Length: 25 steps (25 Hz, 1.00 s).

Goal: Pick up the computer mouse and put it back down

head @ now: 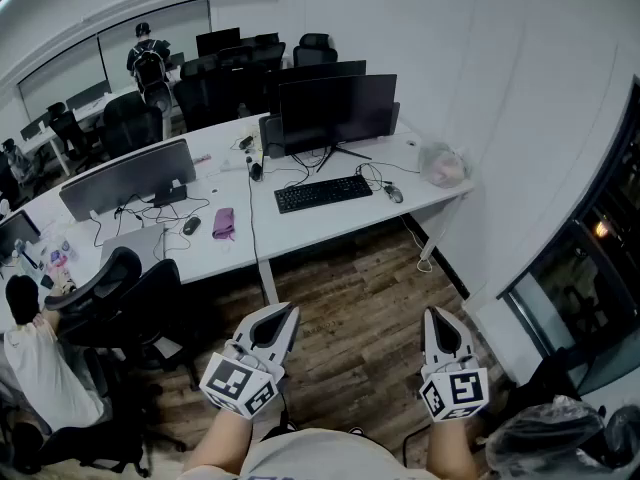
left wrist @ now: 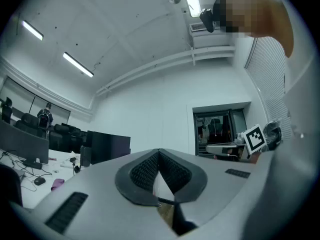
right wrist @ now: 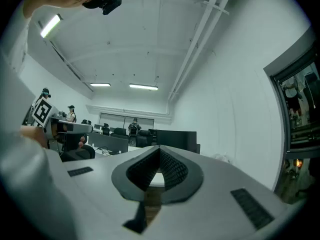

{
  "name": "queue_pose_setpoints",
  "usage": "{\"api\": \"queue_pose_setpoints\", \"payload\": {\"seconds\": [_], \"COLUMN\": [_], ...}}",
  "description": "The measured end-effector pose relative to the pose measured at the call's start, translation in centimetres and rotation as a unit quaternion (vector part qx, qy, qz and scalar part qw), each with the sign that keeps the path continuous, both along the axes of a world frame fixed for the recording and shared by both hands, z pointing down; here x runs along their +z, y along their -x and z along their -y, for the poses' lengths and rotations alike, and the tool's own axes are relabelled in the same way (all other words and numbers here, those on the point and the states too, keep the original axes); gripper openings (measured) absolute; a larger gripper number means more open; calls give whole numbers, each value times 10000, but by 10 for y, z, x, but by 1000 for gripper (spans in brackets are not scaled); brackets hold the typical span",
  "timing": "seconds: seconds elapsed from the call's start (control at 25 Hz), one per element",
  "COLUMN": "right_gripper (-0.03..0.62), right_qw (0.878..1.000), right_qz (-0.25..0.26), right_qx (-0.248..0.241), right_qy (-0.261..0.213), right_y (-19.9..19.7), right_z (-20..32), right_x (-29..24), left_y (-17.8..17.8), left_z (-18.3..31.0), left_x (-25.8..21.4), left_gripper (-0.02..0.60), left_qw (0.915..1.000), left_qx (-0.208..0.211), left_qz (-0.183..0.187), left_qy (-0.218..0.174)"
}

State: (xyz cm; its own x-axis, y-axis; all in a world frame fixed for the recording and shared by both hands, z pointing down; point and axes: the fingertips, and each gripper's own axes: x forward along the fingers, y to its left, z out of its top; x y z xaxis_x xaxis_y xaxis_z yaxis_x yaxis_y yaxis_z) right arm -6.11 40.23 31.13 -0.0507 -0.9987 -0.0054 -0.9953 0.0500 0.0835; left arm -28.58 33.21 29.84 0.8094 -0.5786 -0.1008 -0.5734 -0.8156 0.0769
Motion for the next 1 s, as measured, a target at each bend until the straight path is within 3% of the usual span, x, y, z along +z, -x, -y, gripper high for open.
{"api": "queue_pose_setpoints", "payload": {"seconds": [0.68, 1.0], "right_gripper": [20, 20], "right_qw": [9997, 9993], "right_qz": [-199, -285], "right_qx": [-49, -149], "right_qy": [-149, -165], "right_y": [2, -18], "right_z": [3, 3], "right_x": [-3, -1], "left_y": [-6, -36], "left_z": [2, 2], "left_x": [5, 4], "left_gripper": [8, 8], "left_qw": [10000, 9999], "left_qx": [13, 86], "left_qz": [27, 55], "left_qy": [91, 48]}}
